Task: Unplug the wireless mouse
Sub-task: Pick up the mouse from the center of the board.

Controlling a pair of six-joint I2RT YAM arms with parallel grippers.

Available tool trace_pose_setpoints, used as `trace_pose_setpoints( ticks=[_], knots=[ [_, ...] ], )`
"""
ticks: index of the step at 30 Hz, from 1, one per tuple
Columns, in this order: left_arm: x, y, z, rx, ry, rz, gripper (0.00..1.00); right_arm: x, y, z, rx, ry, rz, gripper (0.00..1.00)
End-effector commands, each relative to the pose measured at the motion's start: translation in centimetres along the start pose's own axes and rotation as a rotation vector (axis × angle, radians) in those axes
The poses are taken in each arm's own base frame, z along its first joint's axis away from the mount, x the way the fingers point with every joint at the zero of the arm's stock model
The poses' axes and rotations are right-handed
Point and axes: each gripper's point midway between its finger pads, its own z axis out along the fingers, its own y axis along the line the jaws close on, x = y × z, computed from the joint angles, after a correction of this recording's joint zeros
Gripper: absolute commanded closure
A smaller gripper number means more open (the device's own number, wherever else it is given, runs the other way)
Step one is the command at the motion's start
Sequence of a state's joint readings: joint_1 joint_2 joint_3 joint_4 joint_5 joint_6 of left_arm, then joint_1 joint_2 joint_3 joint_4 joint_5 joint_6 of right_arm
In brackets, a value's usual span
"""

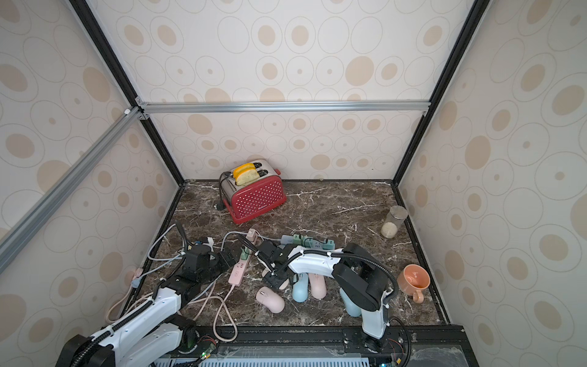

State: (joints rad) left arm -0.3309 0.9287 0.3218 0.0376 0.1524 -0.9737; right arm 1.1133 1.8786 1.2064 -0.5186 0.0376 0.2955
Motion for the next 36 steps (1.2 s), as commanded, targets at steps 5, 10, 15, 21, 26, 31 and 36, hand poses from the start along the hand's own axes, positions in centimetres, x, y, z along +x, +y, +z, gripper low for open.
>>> trace_pose_setpoints(
  ticks=[5,10,15,21,26,31,36],
  knots=[
    [-0.3,-0.9,0.0,0.032,-0.012,-0.002,0.01,-0.4,0.6,1.1,-0.02,0.022,-0.012,0.24],
    [-0.4,-1.4,-0.3,0.054,-0.013,-0.001,0.01,0.3,0.4,1.8,-0.022,0.048,-0.01,0.3],
    [-0.4,-2.7,-0.5,0.11,-0.004,0.002,0.04,0.1,0.3,2.0,-0.031,0.032,-0.007,0.38],
    [-0.2,-4.1,-0.8,0.18,0.006,-0.011,0.08,-1.6,0.2,1.2,-0.026,-0.05,-0.03,0.44],
    [0.2,-4.8,-0.9,0.241,0.002,-0.022,0.21,-3.8,-0.2,-0.8,-0.004,-0.186,-0.033,0.46],
    [0.3,-5.7,-0.7,0.303,-0.013,-0.023,0.41,-5.5,-0.5,-3.0,0.005,-0.317,-0.015,0.48],
    [0.4,-7.2,-0.1,0.361,0.0,-0.016,0.47,-6.1,-0.7,-4.8,0.005,-0.412,0.003,0.49]
  ],
)
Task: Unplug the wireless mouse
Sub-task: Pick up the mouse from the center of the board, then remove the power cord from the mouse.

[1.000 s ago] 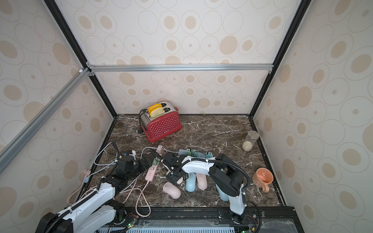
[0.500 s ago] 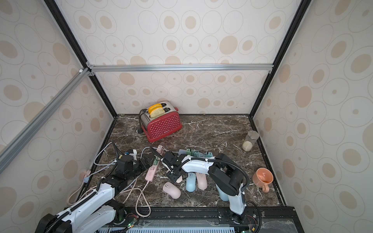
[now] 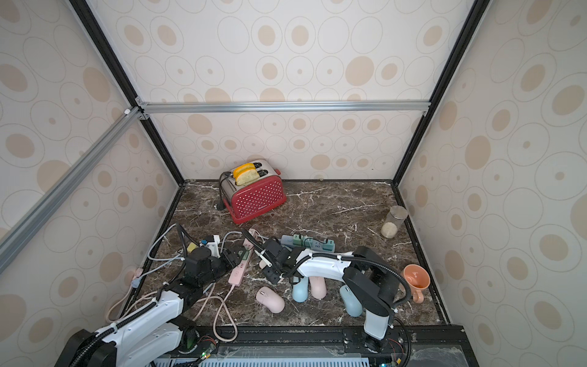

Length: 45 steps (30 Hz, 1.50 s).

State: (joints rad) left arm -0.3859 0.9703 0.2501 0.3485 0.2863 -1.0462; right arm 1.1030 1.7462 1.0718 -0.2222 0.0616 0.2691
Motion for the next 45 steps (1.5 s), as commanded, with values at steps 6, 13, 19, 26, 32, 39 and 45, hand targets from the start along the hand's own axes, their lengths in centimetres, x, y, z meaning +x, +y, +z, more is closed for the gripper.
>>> trace_pose_setpoints(
  ticks=[6,13,19,26,32,39,45],
  knots=[
    [-0.1,-3.6,1.7,0.147,-0.002,-0.005,0.51,-3.0,0.2,-3.0,-0.026,-0.18,0.009,0.49],
    [0.9,-4.6,3.0,0.164,0.021,0.006,0.58,-3.2,1.1,-3.7,-0.065,-0.204,0.016,0.5],
    [0.9,-5.2,3.2,0.201,0.021,-0.014,0.63,-3.1,1.3,-3.6,-0.071,-0.201,0.02,0.5],
    [1.2,-5.4,2.8,0.225,0.024,-0.047,0.63,-3.4,0.6,-3.4,-0.028,-0.192,0.057,0.5],
    [1.2,-4.9,2.1,0.207,0.008,-0.043,0.64,-3.5,0.7,-3.5,-0.035,-0.198,0.065,0.5],
    [0.8,-5.4,2.5,0.208,0.009,-0.031,0.71,-4.2,1.3,-4.7,-0.079,-0.255,0.068,0.5],
    [0.8,-5.3,2.3,0.207,-0.001,-0.036,0.7,-4.0,1.4,-4.9,-0.089,-0.255,0.065,0.51]
  ],
)
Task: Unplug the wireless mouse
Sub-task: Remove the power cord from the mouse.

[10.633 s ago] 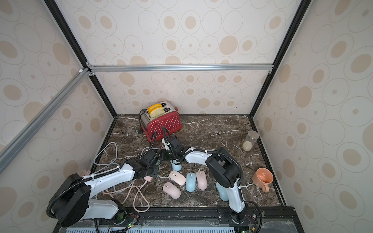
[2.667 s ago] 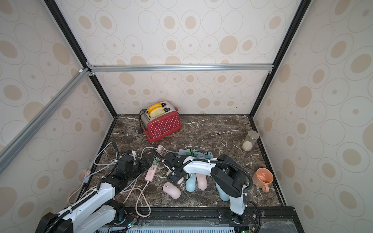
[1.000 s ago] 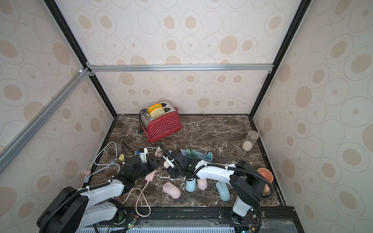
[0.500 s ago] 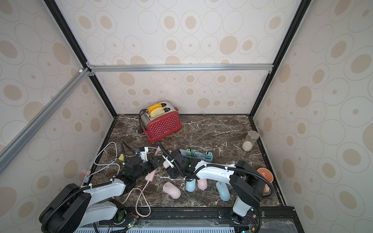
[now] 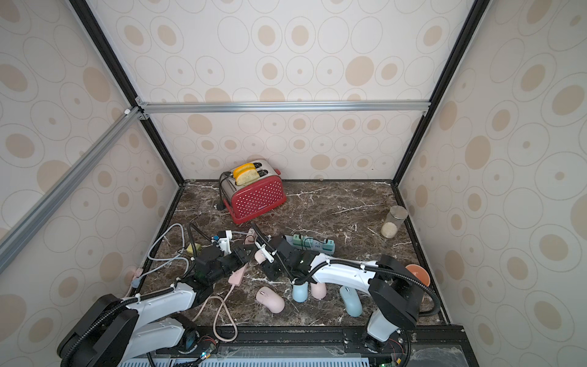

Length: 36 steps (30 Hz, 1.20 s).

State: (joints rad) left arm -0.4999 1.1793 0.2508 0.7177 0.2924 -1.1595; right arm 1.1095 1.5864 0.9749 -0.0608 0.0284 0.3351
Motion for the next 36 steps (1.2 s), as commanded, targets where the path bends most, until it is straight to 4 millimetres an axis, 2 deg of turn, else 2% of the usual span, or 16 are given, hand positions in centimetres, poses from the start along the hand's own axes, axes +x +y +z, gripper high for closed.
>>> trace_pose_setpoints(
  ticks=[1,8,21,27,31,36],
  knots=[
    [-0.6,-1.1,0.0,0.025,-0.022,0.004,0.71,-0.7,0.7,-0.5,-0.033,-0.037,-0.004,0.51],
    [-0.6,-1.6,-0.3,0.043,-0.025,0.007,0.81,-0.4,1.1,-0.2,-0.051,-0.045,0.01,0.51],
    [-0.1,-1.2,0.0,0.027,-0.013,0.005,0.83,-0.8,1.3,-0.2,-0.068,-0.062,0.02,0.51],
    [-0.2,-1.5,0.0,0.034,-0.017,0.006,1.0,0.0,1.6,0.1,-0.084,-0.032,0.034,0.51],
    [-0.2,-1.5,-0.1,0.034,-0.023,0.0,1.0,0.7,1.9,0.3,-0.098,0.006,0.043,0.51],
    [-1.2,-2.1,-1.0,0.072,-0.093,-0.026,1.0,2.6,2.1,0.7,-0.113,0.117,0.042,0.53]
  ],
)
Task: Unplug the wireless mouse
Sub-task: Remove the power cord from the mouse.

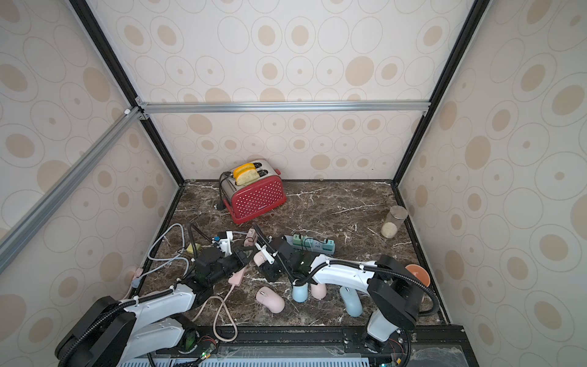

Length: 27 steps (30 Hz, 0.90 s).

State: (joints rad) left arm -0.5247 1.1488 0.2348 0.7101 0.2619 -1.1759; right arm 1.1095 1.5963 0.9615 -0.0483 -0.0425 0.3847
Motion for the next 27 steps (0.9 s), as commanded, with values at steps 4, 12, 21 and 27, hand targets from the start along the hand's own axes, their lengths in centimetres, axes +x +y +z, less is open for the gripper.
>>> trace_pose_setpoints(
  ticks=[4,12,21,27],
  knots=[
    [-2.3,-3.2,-1.1,0.123,-0.117,-0.008,1.0,3.3,2.0,0.6,-0.119,0.164,-0.022,0.54],
    [-1.8,-2.4,-1.3,0.064,-0.088,0.034,1.0,5.3,2.9,-0.8,-0.238,0.333,-0.089,0.54],
    [-2.4,-2.0,-1.5,0.066,-0.134,-0.022,1.0,5.7,-0.7,1.7,-0.002,0.364,0.016,0.54],
    [-2.3,-2.0,-1.7,0.046,-0.125,-0.01,1.0,6.6,-0.4,1.4,-0.029,0.447,-0.072,0.55]
  ],
)
